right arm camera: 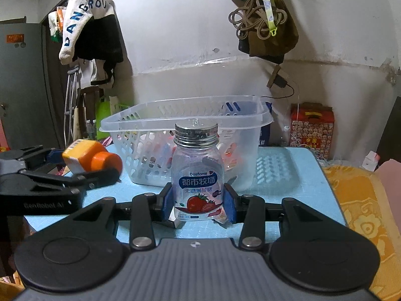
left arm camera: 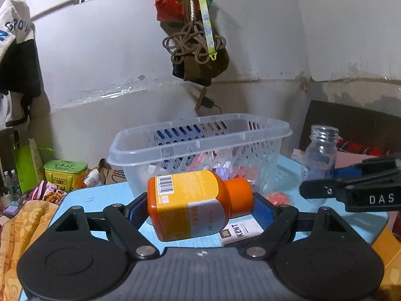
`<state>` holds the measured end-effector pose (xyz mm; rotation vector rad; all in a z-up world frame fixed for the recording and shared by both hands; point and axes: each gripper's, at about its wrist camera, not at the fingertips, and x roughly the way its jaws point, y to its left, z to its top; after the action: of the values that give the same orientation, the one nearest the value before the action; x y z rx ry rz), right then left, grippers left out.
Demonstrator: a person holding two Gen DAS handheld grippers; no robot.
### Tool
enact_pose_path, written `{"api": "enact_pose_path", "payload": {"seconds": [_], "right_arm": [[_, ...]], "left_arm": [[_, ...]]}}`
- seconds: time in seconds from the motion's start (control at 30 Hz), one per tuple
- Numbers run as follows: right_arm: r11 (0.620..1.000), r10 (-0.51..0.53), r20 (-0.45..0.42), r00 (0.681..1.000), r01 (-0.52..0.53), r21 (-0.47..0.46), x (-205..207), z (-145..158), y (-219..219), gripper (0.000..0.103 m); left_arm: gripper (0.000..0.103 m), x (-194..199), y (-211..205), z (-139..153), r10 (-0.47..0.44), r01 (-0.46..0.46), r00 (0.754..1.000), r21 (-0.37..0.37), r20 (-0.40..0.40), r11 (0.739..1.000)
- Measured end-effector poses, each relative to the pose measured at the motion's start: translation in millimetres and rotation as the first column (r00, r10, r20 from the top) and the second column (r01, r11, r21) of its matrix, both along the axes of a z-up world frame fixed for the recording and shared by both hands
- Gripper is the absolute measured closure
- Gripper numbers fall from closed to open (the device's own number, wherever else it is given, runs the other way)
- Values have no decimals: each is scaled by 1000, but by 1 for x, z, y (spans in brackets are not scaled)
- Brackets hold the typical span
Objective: Organize objects
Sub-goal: 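Lift the bottle and candy jar toward the basket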
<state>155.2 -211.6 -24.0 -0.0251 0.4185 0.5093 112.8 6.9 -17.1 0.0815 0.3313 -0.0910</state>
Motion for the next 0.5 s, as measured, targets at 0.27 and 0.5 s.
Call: {"api": "enact_pose_path", "payload": {"seconds": [0.27,0.5], "right_arm": [[999,-1,8,1000,1,34,-1,4,-15,59],[999,-8,-18,1000,8,35,2,-1,-29,59]], "left_arm": [[17,-9,9,11,27,-27,1000,-39,2,999],[17,-15,21,20,53,-53,999,-82,0,995]]}}
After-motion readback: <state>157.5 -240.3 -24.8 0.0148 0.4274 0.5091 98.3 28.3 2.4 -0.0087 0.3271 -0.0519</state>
